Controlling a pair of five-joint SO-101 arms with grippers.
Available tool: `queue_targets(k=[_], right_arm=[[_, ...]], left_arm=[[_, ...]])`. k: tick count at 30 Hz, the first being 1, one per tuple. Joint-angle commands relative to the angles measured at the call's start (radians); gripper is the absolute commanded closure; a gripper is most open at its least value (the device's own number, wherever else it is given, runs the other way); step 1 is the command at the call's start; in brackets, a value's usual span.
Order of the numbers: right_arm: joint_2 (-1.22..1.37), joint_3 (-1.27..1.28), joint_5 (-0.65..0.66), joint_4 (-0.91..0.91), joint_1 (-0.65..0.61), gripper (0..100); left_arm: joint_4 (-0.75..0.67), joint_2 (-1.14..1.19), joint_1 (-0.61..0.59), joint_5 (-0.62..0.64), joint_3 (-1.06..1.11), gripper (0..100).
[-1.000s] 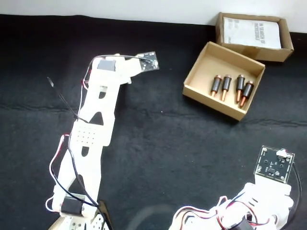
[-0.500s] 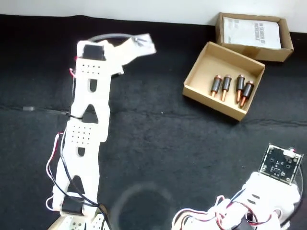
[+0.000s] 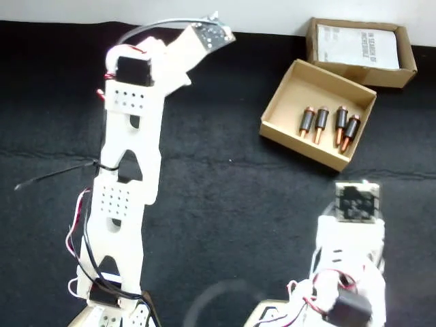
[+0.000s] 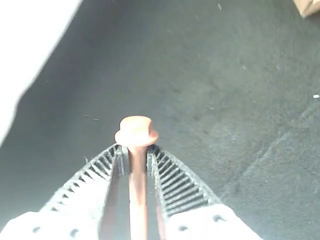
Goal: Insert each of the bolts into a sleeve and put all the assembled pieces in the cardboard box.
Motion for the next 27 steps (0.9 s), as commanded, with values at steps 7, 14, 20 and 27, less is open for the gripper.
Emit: queue_targets(k=[7,14,20,27], right_arm=[[-0.002,0.303,-0.028,-0.426,-0.229,99.1],[-0.002,0.464,-0.029,-0.754,-0.312,99.1],[-0.002,0.542,-0.031,-0.918,-0.377,99.1],[-0.002,0.541,-0.341,-0.926,-0.495,99.1]], left_arm=[[0.006,-0.351,0.016,0.091,-0.045,99],[0.008,-0.492,0.021,0.505,-0.039,99],[0.008,-0.498,0.018,0.750,-0.039,99],[0.005,-0.495,0.021,1.068,-0.038,99]])
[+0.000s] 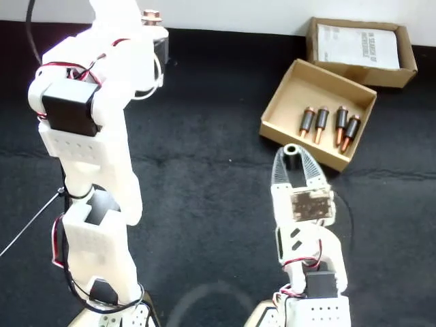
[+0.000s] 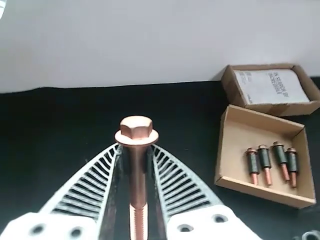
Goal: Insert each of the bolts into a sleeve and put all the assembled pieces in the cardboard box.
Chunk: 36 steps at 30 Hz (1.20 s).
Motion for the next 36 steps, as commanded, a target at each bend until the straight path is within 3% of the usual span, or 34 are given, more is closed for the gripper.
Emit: queue_targets(k=[1,6,14,21,27,32,36], right_arm=[[-0.010,0.111,-0.133,-0.025,-0.073,99.1],[-0.010,0.116,-0.239,-0.025,-0.151,99.1],[-0.010,0.120,-0.255,-0.025,-0.213,99.1],[-0.010,0.122,-0.255,-0.025,-0.213,99.1],[-0.010,0.124,-0.255,-0.025,-0.213,99.1],[-0.008,0.124,-0.256,-0.024,-0.214,99.1],[-0.002,0.124,-0.256,-0.019,-0.229,99.1]], left_arm=[[-0.002,-0.045,0.012,0.181,-0.036,99],[0.002,-0.045,0.022,0.413,-0.036,99],[0.005,-0.170,0.133,0.267,0.114,99],[0.005,-0.533,0.259,0.262,0.604,99],[-0.009,-0.760,0.282,0.261,0.949,99],[-0.091,-0.789,0.278,0.261,1.089,99],[-0.244,-0.789,0.283,0.261,1.239,99]])
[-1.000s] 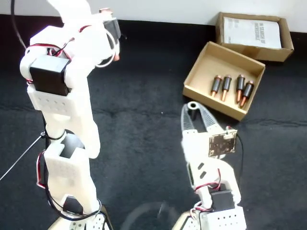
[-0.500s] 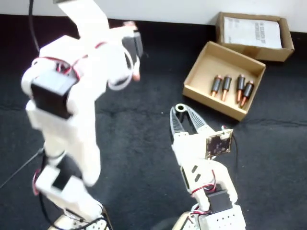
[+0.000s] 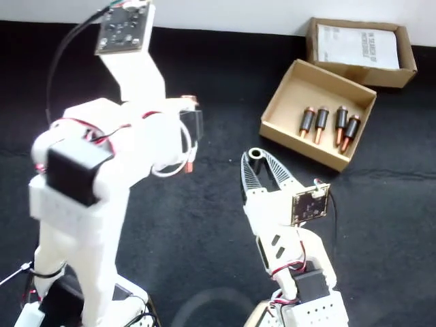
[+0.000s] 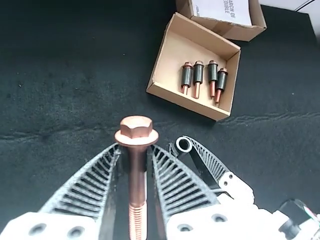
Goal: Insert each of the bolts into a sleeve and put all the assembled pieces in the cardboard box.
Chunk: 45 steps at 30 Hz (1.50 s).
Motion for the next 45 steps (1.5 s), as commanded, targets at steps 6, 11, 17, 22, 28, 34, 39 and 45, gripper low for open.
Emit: queue_targets(k=[6,11,17,22,28,34,39,45], right_arm=[[-0.002,0.124,-0.008,-0.016,-0.022,99.1],[-0.002,0.124,-0.008,-0.016,-0.021,99.1],[-0.001,0.124,-0.008,-0.016,-0.019,99.1],[-0.001,0.124,-0.008,-0.019,-0.019,99.1],[-0.001,0.124,-0.008,-0.019,-0.019,99.1],[-0.001,0.124,-0.008,-0.016,-0.019,99.1],[-0.002,0.124,-0.043,-0.015,-0.019,99.1],[-0.010,0.124,-0.041,-0.019,-0.018,99.1]], left_arm=[[-0.468,-0.036,0.013,-0.069,0.348,99],[-0.769,-0.061,0.013,-0.084,0.532,99],[-1.172,-0.248,0.073,-0.150,0.857,99],[-1.464,-0.466,0.206,-0.342,1.173,99],[-1.485,-0.552,0.271,-0.354,1.248,99],[-1.487,-0.513,0.265,-0.356,1.254,99],[-1.629,-0.418,0.237,-0.356,1.254,99],[-1.668,-0.377,0.246,-0.350,1.254,99]])
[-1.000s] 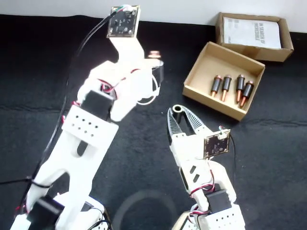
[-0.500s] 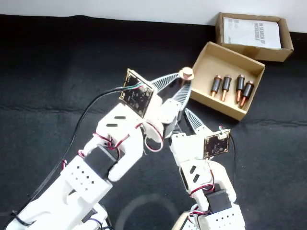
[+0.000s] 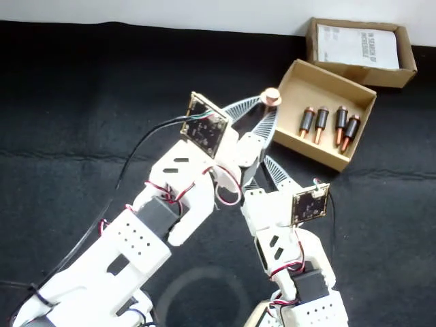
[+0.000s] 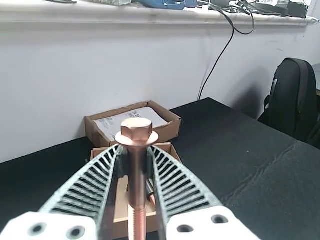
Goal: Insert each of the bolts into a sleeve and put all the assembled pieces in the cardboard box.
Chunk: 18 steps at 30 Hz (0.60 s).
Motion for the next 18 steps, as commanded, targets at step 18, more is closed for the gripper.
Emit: queue_targets(k=[18], right_arm=[[-0.001,0.122,-0.005,-0.170,0.085,99.1]], left_arm=[[0.020,-0.001,-0.004,0.005,-0.007,99]])
